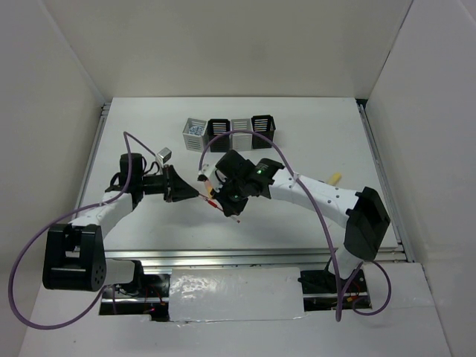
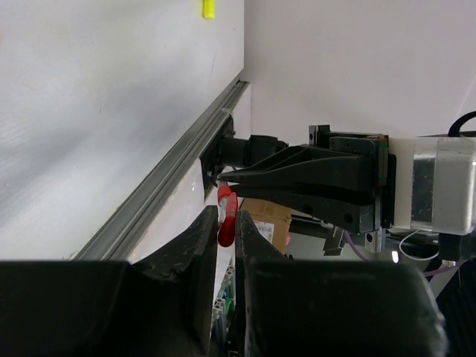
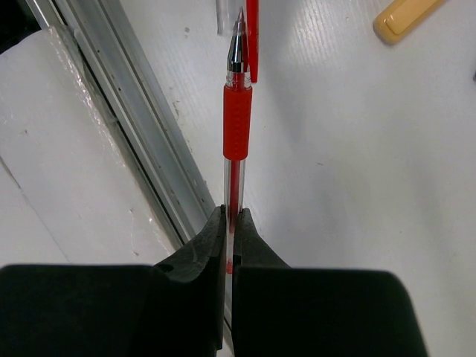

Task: Sort the stationery into containers
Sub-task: Close the pen cap on the pen.

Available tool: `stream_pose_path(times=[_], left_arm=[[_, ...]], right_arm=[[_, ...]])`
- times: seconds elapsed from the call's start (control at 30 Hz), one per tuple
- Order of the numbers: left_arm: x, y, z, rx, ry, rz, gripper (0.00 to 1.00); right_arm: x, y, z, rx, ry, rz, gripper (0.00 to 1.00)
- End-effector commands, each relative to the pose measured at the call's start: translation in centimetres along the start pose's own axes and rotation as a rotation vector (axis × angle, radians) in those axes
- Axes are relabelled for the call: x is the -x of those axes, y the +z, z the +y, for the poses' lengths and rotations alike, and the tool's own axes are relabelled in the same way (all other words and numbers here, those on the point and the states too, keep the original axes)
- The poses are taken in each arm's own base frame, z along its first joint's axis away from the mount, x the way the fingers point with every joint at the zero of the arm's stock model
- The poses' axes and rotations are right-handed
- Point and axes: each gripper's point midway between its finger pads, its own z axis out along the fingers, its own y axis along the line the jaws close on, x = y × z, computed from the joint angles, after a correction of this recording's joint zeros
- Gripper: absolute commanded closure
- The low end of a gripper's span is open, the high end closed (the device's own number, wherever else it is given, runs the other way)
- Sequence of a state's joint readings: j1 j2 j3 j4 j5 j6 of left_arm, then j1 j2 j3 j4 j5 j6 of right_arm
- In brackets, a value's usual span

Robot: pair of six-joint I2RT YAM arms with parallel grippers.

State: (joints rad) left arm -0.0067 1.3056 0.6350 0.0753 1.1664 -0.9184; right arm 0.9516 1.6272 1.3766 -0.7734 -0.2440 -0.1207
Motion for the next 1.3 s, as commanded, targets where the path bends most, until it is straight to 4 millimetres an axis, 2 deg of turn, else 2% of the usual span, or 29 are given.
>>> stream_pose_path(times=[0.0,0.33,0.77,1.13,1.27], left_arm=[[-0.3,0.2,-1.7,-0.017,0.092,0.02,1.0],[-1.8,1.3,-1.3,-0.008,0.097,0.067,1.0],[-3.7,1.9,1.4,0.023,0.005,0.083,1.0],[-4.4,1.8,1.6,0.015,-0.012,0.088,1.0],[-4.4,1.7,1.3,0.005,-0.016,0.088,1.0]], right_arm=[[1.3,-0.6,0.5,0.008,-0.017,-0.02,1.0],[2.6,-0.6,0.5,0.003,-0.028,-0.029,1.0],[5.9,0.4,-0.9,-0.06,-0.053,-0.05,1.0],[9.0,-0.2,-1.4,-0.072,-0.06,-0.121,1.0],[9.3,0.1,-1.2,-0.054,-0.057,-0.115,1.0]])
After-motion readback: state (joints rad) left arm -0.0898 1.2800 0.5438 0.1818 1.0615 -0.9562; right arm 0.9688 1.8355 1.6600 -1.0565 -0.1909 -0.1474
